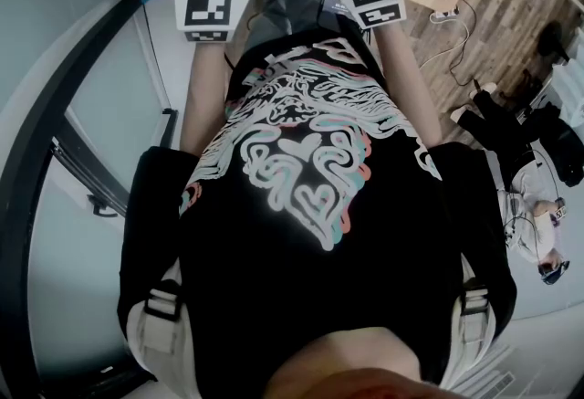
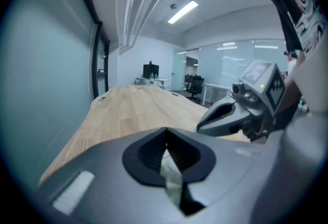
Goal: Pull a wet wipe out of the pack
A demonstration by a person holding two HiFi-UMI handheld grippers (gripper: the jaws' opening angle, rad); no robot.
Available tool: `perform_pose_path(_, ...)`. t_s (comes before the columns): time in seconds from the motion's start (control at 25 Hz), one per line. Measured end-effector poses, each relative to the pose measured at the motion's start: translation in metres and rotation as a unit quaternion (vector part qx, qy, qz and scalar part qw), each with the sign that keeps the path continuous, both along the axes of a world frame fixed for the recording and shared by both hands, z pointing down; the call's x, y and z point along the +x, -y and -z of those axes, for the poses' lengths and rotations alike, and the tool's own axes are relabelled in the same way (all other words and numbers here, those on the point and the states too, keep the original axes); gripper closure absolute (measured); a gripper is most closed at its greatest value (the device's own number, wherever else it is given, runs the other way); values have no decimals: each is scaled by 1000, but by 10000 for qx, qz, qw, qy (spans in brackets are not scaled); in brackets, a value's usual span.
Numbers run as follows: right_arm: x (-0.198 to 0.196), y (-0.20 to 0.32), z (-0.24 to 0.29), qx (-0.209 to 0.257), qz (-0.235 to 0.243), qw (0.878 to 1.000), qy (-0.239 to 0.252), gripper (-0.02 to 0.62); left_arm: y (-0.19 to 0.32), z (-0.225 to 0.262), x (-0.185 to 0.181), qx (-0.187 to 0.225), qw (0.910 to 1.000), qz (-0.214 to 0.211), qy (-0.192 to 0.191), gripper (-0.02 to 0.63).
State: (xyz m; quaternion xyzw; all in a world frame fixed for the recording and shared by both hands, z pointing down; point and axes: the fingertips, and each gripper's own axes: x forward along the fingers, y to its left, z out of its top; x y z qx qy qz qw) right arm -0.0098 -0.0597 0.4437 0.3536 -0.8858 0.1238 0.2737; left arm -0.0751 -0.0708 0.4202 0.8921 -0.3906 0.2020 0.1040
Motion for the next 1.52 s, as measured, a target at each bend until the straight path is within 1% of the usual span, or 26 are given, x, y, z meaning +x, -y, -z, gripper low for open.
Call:
perform_pose_path(0.68,7,5,1,5,-16,10000,-24,594,2,0,0,-15,10000,12,-12,618)
perform_pose_path(1.52,14,3,2,-8,-146,9999,-20,594,1,2,0,6,10000,-2,-29,618)
